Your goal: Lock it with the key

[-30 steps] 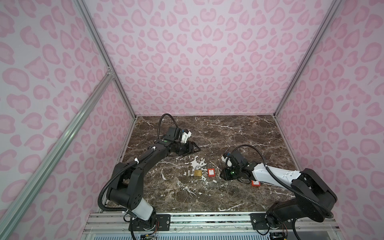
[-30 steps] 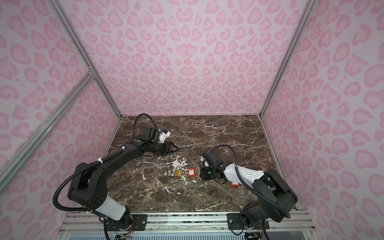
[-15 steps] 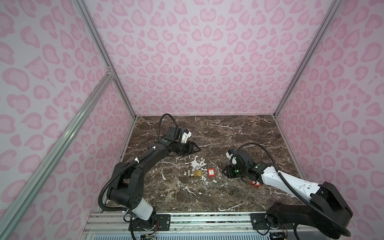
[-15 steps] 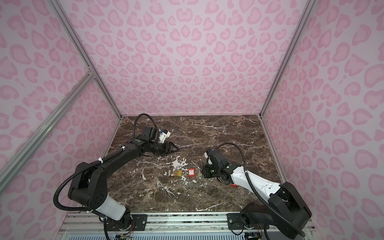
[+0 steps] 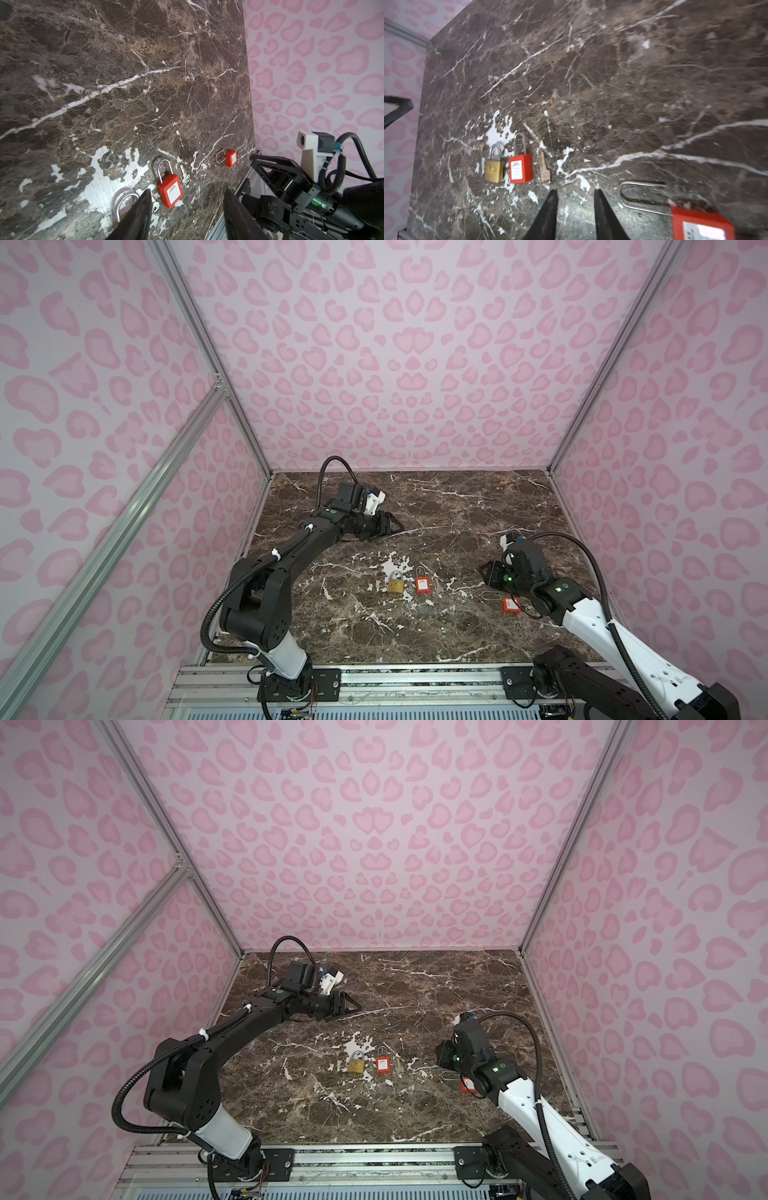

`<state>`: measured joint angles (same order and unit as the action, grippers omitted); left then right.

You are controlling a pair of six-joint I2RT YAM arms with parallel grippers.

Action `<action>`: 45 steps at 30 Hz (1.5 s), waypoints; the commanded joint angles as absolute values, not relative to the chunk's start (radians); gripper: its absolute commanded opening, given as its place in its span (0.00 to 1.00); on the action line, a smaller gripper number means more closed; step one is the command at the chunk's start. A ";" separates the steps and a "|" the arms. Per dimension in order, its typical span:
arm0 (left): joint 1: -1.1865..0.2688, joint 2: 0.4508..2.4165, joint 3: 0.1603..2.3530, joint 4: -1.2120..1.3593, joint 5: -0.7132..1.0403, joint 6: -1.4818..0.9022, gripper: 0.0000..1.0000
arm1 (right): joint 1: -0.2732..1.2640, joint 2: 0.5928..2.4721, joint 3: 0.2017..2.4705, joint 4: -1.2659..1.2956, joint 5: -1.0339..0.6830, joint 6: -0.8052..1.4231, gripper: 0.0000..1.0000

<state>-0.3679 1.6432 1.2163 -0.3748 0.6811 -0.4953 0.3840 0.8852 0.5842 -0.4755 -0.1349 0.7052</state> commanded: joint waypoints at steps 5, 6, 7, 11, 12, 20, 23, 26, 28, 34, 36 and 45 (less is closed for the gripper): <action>-0.382 1.617 1.180 -0.352 0.669 -0.512 0.57 | 0.213 0.771 0.488 -0.641 -0.146 0.813 0.39; -0.386 1.616 1.181 -0.349 0.669 -0.514 0.57 | 0.196 0.756 0.480 -0.652 -0.149 0.815 0.39; -0.388 1.619 1.183 -0.349 0.669 -0.515 0.57 | 0.184 0.742 0.474 -0.663 -0.149 0.817 0.39; -0.399 1.618 1.188 -0.344 0.661 -0.523 0.57 | 0.153 0.674 0.454 -0.695 -0.135 0.838 0.41; -0.404 1.616 1.185 -0.334 0.658 -0.528 0.57 | 0.144 0.661 0.448 -0.702 -0.125 0.846 0.41; -0.443 1.653 1.214 -0.329 0.659 -0.540 0.57 | 0.068 0.605 0.367 -0.740 -0.152 0.949 0.43; -0.450 1.660 1.218 -0.326 0.648 -0.541 0.57 | 0.062 0.586 0.354 -0.737 -0.154 0.946 0.44; -0.457 1.668 1.211 -0.317 0.642 -0.548 0.57 | 0.051 0.572 0.327 -0.700 -0.190 0.949 0.44; -0.462 1.669 1.208 -0.318 0.639 -0.548 0.57 | 0.049 0.574 0.308 -0.675 -0.221 0.958 0.45; -0.463 1.661 1.198 -0.327 0.634 -0.542 0.57 | 0.047 0.579 0.296 -0.643 -0.241 0.945 0.49; -0.463 1.661 1.195 -0.327 0.634 -0.540 0.57 | 0.047 0.581 0.296 -0.644 -0.240 0.937 0.53; -0.463 1.671 1.193 -0.326 0.632 -0.538 0.57 | 0.046 0.637 0.333 -0.639 -0.163 0.885 0.74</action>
